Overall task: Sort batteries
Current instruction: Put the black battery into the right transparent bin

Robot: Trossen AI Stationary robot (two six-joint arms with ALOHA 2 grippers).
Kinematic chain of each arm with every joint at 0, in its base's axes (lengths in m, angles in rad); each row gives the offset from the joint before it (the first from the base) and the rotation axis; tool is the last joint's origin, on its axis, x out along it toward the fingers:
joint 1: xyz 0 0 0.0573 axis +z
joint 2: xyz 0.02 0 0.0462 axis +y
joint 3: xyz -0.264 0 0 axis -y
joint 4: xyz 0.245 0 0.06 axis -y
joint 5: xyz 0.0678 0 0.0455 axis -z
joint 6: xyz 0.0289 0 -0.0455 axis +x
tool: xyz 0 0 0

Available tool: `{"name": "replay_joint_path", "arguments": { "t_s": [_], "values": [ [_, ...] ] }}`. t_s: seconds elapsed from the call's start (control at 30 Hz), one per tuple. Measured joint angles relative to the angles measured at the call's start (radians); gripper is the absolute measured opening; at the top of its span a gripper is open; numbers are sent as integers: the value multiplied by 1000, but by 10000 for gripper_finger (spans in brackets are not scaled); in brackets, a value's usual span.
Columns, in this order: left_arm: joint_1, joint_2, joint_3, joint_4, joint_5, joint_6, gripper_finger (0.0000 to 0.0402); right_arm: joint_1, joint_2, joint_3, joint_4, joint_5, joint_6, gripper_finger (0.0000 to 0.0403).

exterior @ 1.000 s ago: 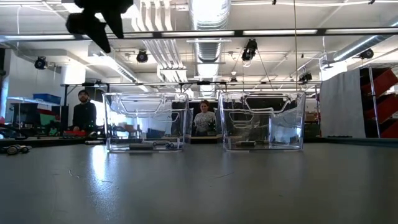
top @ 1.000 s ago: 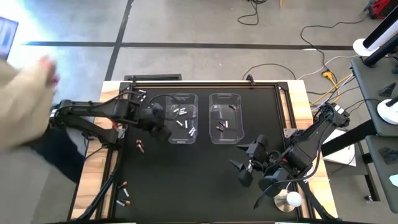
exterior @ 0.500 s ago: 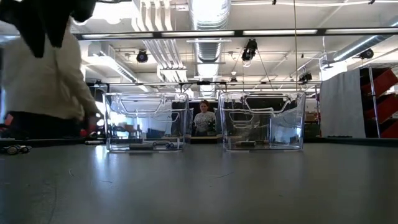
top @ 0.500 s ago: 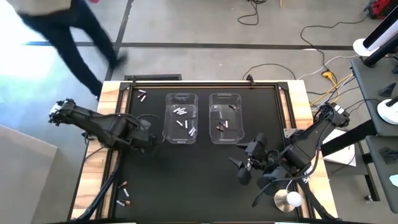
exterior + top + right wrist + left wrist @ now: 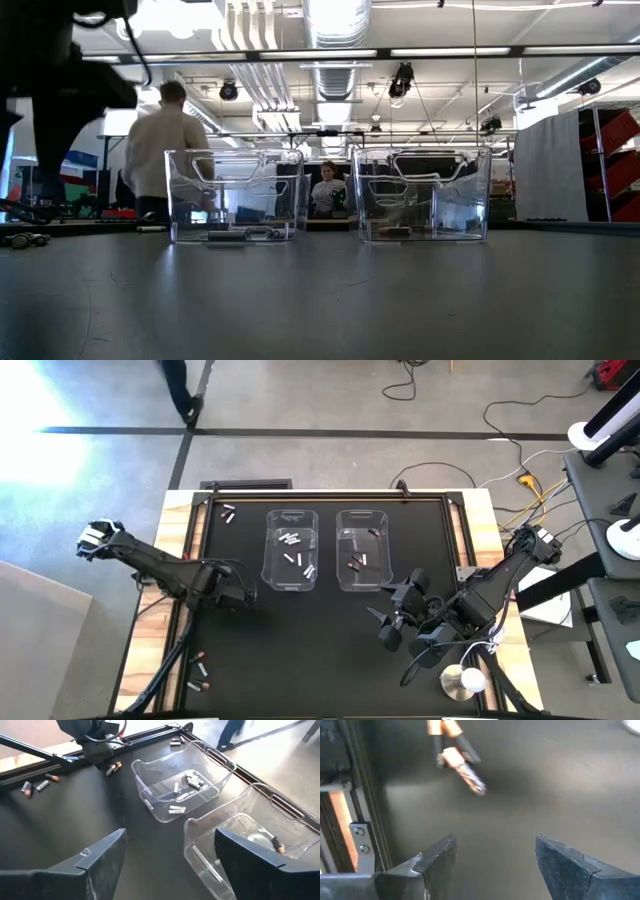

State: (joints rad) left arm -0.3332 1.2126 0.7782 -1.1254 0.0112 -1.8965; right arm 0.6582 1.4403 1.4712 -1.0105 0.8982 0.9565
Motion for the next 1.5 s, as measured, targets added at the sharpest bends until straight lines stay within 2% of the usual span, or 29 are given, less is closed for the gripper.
{"name": "replay_joint_path", "arguments": {
  "t_s": [0.17,0.3,0.57,0.77,0.93,1.1,1.33,1.5],
  "values": [
    [1,0,-116,64,6,-128,245,0,1,0,-23,-24,2,295],
    [8,-2,-176,86,-48,-251,245,0,1,-4,-32,-34,3,286],
    [8,-3,-230,222,-103,-364,245,0,1,-23,-32,-43,21,270],
    [11,-3,-260,222,-144,-478,245,0,2,-29,-32,-43,40,258],
    [11,11,-273,229,-136,-480,239,0,2,-29,-29,-43,40,248],
    [11,31,-272,228,-127,-467,203,0,2,-29,-28,-43,70,241],
    [10,58,-266,233,-128,-382,116,3,2,-29,-26,-44,94,235],
    [9,65,-266,235,-120,-377,72,3,2,-30,-24,-105,95,243]
  ]
}}
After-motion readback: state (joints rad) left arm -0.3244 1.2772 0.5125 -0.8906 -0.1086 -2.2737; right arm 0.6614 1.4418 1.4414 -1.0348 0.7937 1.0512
